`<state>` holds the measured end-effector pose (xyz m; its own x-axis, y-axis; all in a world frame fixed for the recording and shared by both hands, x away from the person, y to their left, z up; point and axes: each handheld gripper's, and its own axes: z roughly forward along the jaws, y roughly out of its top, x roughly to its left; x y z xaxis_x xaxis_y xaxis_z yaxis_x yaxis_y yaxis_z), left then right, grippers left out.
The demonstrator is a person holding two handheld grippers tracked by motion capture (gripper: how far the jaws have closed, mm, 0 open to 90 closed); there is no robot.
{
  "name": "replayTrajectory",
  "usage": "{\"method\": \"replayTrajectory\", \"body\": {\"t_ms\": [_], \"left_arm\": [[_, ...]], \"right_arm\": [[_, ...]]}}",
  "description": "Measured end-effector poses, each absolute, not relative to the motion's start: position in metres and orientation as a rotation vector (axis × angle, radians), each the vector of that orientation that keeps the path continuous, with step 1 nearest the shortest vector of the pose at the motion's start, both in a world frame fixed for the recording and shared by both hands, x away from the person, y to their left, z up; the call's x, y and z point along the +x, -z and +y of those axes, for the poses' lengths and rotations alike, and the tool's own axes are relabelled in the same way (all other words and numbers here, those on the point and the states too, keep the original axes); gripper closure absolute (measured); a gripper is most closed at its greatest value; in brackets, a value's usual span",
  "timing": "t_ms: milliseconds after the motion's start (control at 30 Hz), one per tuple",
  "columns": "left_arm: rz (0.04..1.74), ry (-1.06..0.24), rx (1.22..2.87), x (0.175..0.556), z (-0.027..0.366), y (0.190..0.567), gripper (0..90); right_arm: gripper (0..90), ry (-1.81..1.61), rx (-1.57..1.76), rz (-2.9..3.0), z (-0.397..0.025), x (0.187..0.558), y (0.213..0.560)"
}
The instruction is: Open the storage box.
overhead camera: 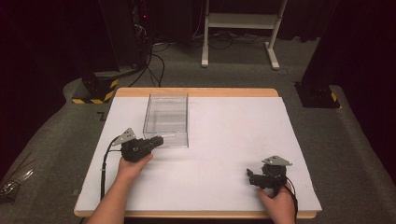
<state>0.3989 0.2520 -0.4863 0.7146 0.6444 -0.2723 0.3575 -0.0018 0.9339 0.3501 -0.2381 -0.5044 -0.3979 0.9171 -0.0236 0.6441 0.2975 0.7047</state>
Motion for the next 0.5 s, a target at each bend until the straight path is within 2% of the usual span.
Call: {"method": "replayTrajectory", "body": {"t_ms": [500], "left_arm": [[0.784,-0.253,1.632,0.379,0.254,0.486,80.2]], "right_arm": [[10.3,-0.866,1.394,2.147,-0.238,0.35,0.504]]}}
